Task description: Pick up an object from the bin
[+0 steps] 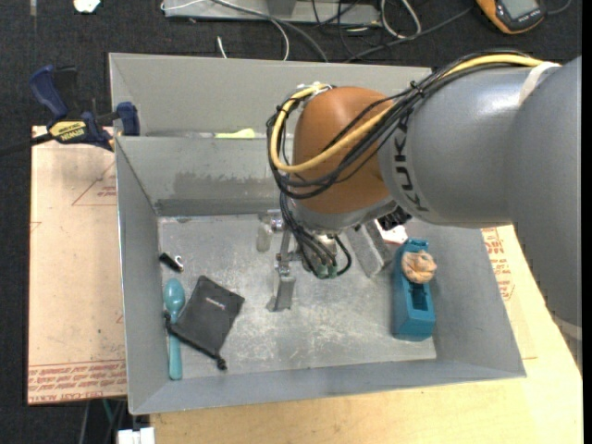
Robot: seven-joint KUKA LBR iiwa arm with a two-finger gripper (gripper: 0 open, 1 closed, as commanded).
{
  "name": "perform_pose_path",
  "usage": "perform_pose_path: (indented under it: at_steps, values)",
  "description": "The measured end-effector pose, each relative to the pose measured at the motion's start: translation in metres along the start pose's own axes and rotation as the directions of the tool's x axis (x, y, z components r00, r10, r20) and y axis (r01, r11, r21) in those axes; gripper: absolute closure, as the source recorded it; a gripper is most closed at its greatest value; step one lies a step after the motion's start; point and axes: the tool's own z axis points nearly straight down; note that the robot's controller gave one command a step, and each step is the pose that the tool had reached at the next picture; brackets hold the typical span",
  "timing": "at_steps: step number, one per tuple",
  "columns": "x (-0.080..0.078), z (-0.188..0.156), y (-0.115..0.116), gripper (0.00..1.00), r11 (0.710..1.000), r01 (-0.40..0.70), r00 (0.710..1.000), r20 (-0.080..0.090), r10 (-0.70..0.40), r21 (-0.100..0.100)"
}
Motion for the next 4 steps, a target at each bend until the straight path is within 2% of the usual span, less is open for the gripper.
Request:
perform_pose_path:
  at_steps: [1, 2, 3, 4]
  values:
    - [-0.001, -0.005, -0.001, 0.0, 1.0, -0.003, 1.0, 0.007, 0.003, -0.001]
    - [0.023, 0.07, 0.049, 0.0, 0.996, 0.086, 0.996, 0.009, -0.086, -0.002]
    - [0.03, 0.039, 0.066, 0.0, 1.0, 0.016, 1.0, 0.005, -0.016, -0.001]
    - [0.06, 0.044, 0.104, 0.0, 0.99, 0.14, 0.99, 0.009, -0.14, -0.003]
